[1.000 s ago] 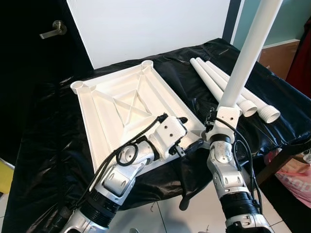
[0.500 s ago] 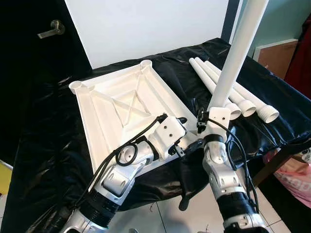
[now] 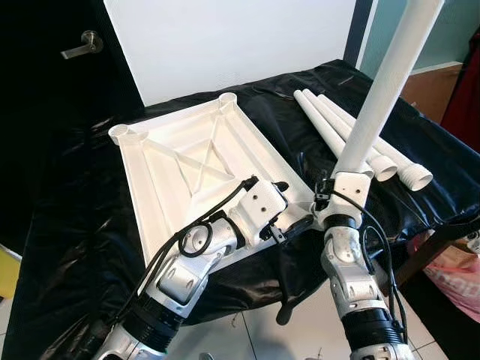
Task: Building children table
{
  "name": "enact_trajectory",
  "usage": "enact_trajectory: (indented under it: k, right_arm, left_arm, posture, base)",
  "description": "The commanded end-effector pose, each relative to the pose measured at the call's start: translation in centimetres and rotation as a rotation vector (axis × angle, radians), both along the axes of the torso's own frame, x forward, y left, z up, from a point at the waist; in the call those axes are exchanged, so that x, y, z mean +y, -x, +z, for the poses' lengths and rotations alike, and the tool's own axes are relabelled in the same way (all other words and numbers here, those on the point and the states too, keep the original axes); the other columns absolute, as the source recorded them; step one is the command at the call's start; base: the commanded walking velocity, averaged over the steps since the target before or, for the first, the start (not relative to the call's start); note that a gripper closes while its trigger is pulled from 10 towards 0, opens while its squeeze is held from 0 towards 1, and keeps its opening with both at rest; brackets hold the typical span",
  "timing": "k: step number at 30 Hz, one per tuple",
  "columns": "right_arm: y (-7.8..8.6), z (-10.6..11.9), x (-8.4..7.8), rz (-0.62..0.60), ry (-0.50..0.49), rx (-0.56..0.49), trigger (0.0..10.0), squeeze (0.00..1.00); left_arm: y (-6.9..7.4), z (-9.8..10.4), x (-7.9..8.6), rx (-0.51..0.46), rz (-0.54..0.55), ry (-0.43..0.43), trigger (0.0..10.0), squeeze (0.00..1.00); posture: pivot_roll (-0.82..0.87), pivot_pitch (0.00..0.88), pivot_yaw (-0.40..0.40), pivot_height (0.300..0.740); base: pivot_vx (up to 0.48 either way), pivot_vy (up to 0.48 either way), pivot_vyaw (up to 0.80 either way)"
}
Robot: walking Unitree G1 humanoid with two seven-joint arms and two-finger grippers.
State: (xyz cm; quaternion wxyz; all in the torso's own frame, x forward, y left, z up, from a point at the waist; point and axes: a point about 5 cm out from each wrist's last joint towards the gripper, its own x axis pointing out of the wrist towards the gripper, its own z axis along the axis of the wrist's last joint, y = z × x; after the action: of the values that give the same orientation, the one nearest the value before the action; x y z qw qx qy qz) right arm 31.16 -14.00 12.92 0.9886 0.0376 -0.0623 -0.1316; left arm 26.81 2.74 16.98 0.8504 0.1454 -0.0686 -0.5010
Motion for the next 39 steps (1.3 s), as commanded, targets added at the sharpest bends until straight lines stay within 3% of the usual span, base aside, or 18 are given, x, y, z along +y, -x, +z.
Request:
enact_trajectory:
  k: [1,5,8,12,14,16,17,18,22,26,27,29,30,34,39]
  right_arm:
    - [0.4,-2.9,-0.5,-0.018,-0.038,0.148,10.0,0.0]
    - [-0.1,-2.6,0.1,0.032,-0.022,0.147,10.0,0.0]
    - [-0.2,-2.5,1.7,0.165,0.038,0.146,10.0,0.0]
    - [-0.1,-2.5,2.1,0.196,0.061,0.142,10.0,0.0]
    - [0.4,-1.4,2.2,0.245,0.115,0.044,10.0,0.0]
    - [0.4,-1.4,2.2,0.245,0.115,0.044,10.0,0.0]
    - [0.6,-0.4,1.9,0.273,0.135,-0.031,10.0,0.0]
    - [0.8,0.5,1.6,0.303,0.136,-0.088,10.0,0.0]
    - [0.7,1.3,1.2,0.353,0.155,-0.123,10.0,0.0]
    - [0.4,2.8,-0.1,0.557,0.229,-0.132,10.0,0.0]
    - [0.2,3.1,-0.7,0.571,0.236,-0.132,10.0,0.0]
    - [0.1,3.4,-1.2,0.61,0.248,-0.126,10.0,0.0]
    - [0.2,3.6,-1.7,0.703,0.286,-0.106,10.0,0.0]
    - [0.3,3.7,-1.9,0.779,0.299,-0.082,10.0,0.0]
    - [0.3,3.8,-2.6,0.902,0.322,-0.014,10.0,0.0]
  left_arm:
    - [0.0,-0.3,0.0,0.009,-0.03,-0.031,10.0,0.0]
    - [0.0,-0.3,0.1,0.008,-0.029,-0.034,10.0,0.0]
    - [0.0,-0.3,0.1,0.007,-0.029,-0.034,10.0,0.0]
    - [0.0,-0.3,0.1,0.007,-0.029,-0.034,10.0,0.0]
    - [-0.1,-0.2,0.2,0.032,-0.025,-0.016,10.0,0.0]
    - [-0.1,-0.2,0.2,0.032,-0.025,-0.016,10.0,0.0]
    - [-0.2,0.0,0.5,0.061,-0.017,0.015,10.0,1.0]
    - [-0.4,0.3,0.7,0.082,-0.014,0.053,10.0,1.0]
    - [-0.7,0.8,1.0,0.086,-0.011,0.086,10.0,1.0]
    - [-2.4,2.3,2.3,0.079,0.036,0.154,10.0,0.98]
    - [-2.7,2.5,2.6,0.07,0.042,0.148,10.0,0.0]
    - [-2.9,2.7,2.9,0.066,0.044,0.143,10.0,0.0]
    - [-3.4,3.1,3.3,0.061,0.047,0.151,10.0,0.0]
    - [-3.7,3.6,3.5,0.064,0.038,0.172,10.0,0.0]
    - [-3.5,5.2,3.4,0.065,-0.061,0.235,10.0,0.0]
  posture:
    - [-0.14,0.025,0.069,0.74]
    - [-0.14,0.022,0.07,0.74]
    - [-0.13,0.021,0.068,0.74]
    - [-0.13,0.021,0.068,0.74]
    - [-0.13,0.023,0.062,0.74]
    - [-0.13,0.023,0.062,0.74]
    - [-0.13,0.024,0.06,0.74]
    - [-0.13,0.022,0.059,0.74]
    - [-0.14,0.02,0.058,0.74]
    - [-0.15,0.011,0.054,0.74]
    - [-0.15,0.01,0.054,0.74]
    - [-0.15,0.008,0.05,0.74]
    - [-0.15,0.006,0.049,0.74]
    - [-0.15,0.0,0.044,0.74]
    - [-0.15,0.0,0.039,0.74]
  base:
    - [0.0,0.0,0.0]
    - [0.0,0.0,0.0]
    - [0.0,0.0,0.0]
    - [0.0,0.0,0.0]
    - [0.0,0.0,0.0]
    - [0.0,0.0,0.0]
    - [0.0,0.0,0.0]
    - [0.0,0.0,0.0]
    - [0.0,0.0,0.0]
    - [0.0,0.0,0.0]
    - [0.0,0.0,0.0]
    - [0.0,0.0,0.0]
    - [0.0,0.0,0.0]
    - [0.0,0.0,0.0]
    - [0.0,0.0,0.0]
